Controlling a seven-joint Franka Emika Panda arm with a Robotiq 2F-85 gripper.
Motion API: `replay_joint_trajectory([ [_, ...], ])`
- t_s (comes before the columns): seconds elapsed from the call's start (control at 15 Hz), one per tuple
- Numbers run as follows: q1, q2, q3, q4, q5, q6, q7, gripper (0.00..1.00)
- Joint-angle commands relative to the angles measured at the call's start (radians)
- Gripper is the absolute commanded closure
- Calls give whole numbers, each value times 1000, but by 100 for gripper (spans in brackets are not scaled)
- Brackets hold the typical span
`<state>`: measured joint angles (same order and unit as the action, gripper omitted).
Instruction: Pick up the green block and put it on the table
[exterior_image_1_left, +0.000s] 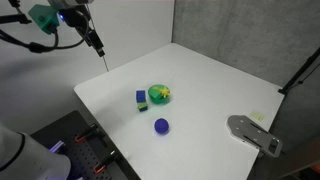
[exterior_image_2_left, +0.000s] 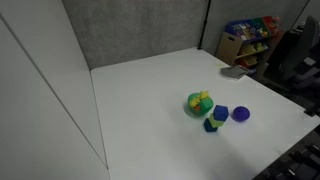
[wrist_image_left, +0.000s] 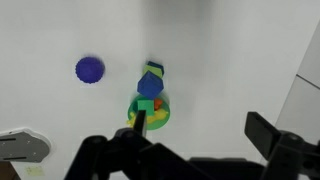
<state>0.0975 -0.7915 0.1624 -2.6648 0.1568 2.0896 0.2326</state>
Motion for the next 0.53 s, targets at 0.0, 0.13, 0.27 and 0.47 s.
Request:
replay_joint_trajectory([
  [0.0,-1,0,0,2,0,-3,0,0],
  [0.13,-1,0,0,2,0,-3,0,0],
  [0.27,-1,0,0,2,0,-3,0,0],
  [0.47,-4,74,-7,41,3,0,-9,0],
])
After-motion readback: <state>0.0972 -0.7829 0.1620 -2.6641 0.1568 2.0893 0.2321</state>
